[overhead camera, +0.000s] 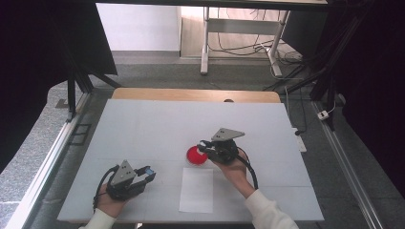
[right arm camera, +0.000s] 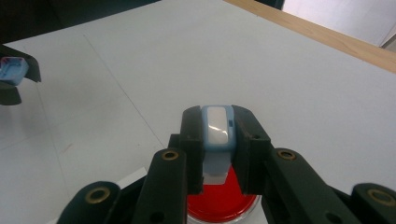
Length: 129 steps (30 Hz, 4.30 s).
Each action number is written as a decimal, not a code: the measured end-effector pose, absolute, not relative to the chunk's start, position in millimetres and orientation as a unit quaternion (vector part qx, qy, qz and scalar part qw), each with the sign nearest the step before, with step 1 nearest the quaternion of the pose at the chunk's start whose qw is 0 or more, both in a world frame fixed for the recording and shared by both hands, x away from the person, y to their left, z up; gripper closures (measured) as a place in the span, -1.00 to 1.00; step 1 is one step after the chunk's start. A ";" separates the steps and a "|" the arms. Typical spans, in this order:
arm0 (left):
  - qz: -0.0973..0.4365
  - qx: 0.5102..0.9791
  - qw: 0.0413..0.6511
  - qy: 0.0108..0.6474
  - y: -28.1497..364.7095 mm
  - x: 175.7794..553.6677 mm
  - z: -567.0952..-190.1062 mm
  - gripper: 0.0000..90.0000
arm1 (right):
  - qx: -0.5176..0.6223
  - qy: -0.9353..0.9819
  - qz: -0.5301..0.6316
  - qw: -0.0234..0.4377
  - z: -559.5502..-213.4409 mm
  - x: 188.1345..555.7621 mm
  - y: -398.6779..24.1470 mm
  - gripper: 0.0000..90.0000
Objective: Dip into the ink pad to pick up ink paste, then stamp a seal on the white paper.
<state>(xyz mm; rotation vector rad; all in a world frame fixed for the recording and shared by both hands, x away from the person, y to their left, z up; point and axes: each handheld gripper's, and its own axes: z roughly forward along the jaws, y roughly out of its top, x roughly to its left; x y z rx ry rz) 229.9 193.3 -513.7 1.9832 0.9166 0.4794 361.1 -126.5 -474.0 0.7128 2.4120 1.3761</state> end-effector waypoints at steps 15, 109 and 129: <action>0.193 0.799 0.436 0.368 192.8 230.2 -513.9 0.44 | 0.241 0.826 0.493 0.131 -462.3 350.0 -137.9 0.66; 0.191 0.799 0.436 0.366 193.2 230.8 -514.3 0.44 | 0.166 0.878 0.443 0.080 -488.1 286.9 -133.3 0.66; 0.192 0.799 0.436 0.366 193.3 230.7 -514.3 0.43 | 0.162 0.886 0.428 0.069 -501.3 286.4 -126.7 0.66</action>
